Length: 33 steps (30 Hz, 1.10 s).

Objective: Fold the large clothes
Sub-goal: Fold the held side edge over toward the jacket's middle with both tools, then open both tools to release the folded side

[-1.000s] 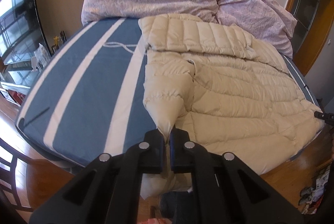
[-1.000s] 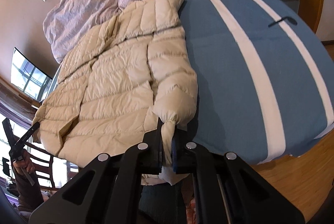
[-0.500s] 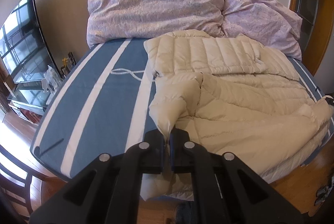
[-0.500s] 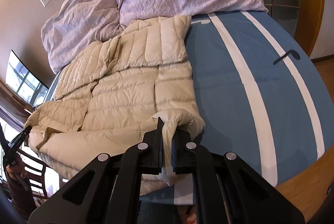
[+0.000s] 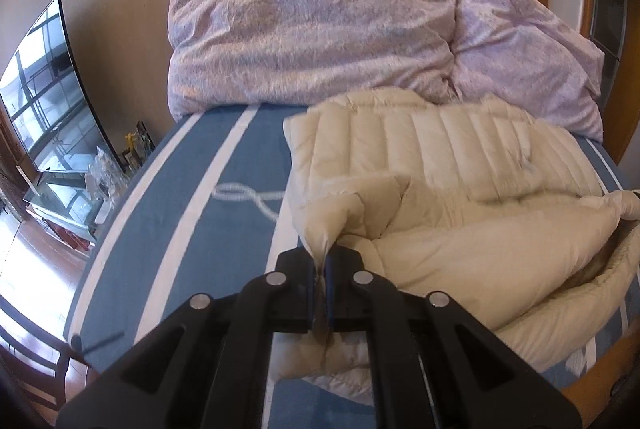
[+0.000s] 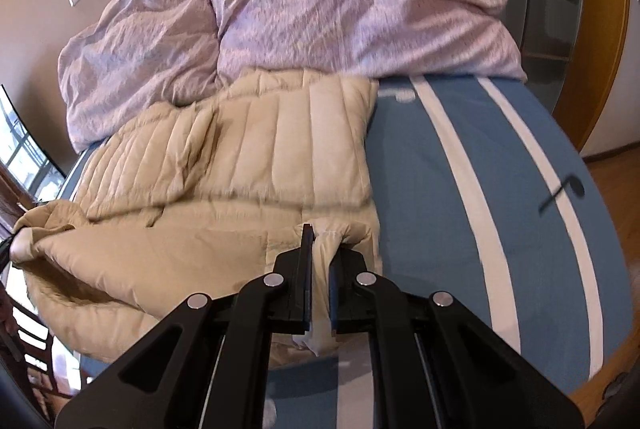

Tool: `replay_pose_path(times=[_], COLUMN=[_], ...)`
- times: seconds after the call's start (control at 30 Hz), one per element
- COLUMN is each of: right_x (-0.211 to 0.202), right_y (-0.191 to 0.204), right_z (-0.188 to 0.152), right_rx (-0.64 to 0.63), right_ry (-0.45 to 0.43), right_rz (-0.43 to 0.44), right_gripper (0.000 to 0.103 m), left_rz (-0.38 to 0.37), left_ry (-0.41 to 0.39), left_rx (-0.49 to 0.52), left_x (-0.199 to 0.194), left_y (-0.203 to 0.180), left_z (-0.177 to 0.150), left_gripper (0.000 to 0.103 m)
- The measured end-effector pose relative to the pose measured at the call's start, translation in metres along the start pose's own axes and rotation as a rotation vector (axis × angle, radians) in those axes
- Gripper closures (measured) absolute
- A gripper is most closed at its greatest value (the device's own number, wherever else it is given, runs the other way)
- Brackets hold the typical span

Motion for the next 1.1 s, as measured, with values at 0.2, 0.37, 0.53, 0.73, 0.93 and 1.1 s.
replay_pose_path(times=[0.2,0.37,0.53,0.73,0.93,1.1], right_x=[0.027,0.054,0.102,0.155,0.151,0.105], right_y=[0.009,0.009,0.005,0.002,0.003,-0.009], right_z=[0.054,0.102,0.128,0.132,0.149,0.165], right_rx=[0.013,0.07,0.128,0.172,0.215,0.24], right_ry=[-0.084,-0.137,-0.113,-0.057,-0.118,-0.257], right_rz=[-0.035,-0.035,-0.045,-0.073,-0.022,-0.037], right_gripper=[0.097,0.097,0.096,0.074,0.023,0.016], left_rz=[0.01,0.033,0.044,0.042,0.063,0.037], left_ry=[-0.03,-0.057,-0.035,-0.009,-0.023,-0.099], left_rx=[-0.037,-0.06,-0.105,-0.165,-0.255,-0.295], left_x=[0.031,0.067,0.117,0.169,0.194,0.162], left_y=[0.0,-0.001,0.003,0.005,0.016,0.037], left_z=[0.053,0.098,0.115,0.116,0.122,0.136], left_gripper=[0.098,0.098,0.097,0.092,0.037,0.019])
Point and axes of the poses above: each gripper's, at about its wrist camera, not at the fingertips, and x roughly the way its jaws point, y to its left, z to its top, the point moved 9 cm from there along x, roughly the way its jaws point, and after that the axes turned 3 degrees about -z, right-handed, at the moved point
